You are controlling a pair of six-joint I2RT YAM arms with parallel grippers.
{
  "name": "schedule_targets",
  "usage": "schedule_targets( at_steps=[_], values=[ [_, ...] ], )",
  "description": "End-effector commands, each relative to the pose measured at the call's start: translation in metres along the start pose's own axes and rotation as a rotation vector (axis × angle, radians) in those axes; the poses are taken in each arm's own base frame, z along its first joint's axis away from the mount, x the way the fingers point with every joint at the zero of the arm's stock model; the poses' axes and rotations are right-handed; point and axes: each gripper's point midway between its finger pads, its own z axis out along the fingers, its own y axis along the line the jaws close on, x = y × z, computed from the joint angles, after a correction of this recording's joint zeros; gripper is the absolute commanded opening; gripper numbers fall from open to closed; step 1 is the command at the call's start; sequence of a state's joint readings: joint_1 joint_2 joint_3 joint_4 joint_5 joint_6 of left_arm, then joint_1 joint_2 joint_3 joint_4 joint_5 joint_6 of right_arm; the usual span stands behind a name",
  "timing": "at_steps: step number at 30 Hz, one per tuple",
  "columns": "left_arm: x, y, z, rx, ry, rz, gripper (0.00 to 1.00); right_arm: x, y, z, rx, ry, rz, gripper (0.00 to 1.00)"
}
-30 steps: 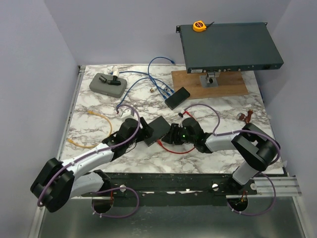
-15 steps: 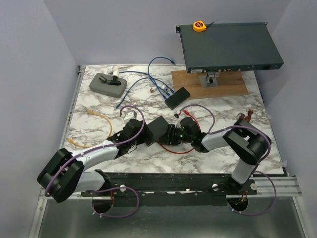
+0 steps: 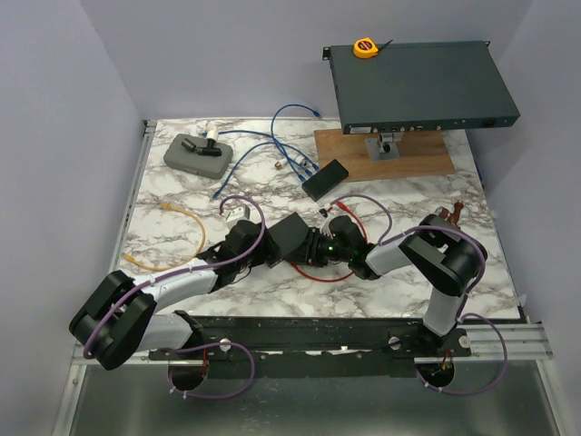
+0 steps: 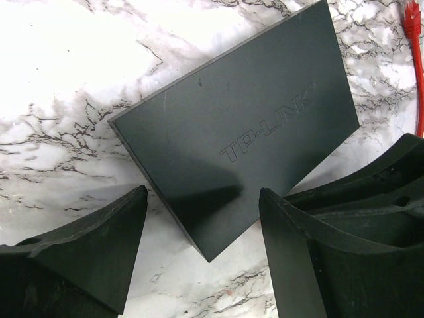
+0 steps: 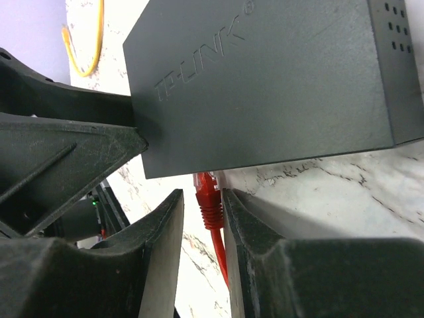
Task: Pull the plug from the switch port
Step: Pull the connector from the switch port.
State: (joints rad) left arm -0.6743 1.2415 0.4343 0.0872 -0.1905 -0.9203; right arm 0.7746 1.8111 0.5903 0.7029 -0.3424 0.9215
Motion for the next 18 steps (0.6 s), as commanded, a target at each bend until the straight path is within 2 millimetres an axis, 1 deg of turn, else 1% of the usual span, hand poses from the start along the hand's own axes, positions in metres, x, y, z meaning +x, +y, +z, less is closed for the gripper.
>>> schedule_targets(
  at_steps=[1, 5, 13, 18],
  values=[
    [0.002, 0.000, 0.002, 0.017, -0.005, 0.002, 0.67, 0.011, -0.010, 0.005, 0.016, 0.033, 0.070, 0.33],
    [0.004, 0.002, 0.002, 0.018, -0.003, 0.000, 0.67, 0.008, -0.012, 0.004, 0.020, 0.016, 0.096, 0.33],
    [0.008, 0.004, 0.003, 0.024, 0.005, -0.002, 0.66, 0.006, -0.023, 0.004, 0.049, -0.001, 0.151, 0.33],
    [0.008, 0.004, 0.002, 0.028, 0.003, -0.003, 0.65, 0.005, -0.032, 0.003, 0.090, -0.009, 0.132, 0.39]
  ],
)
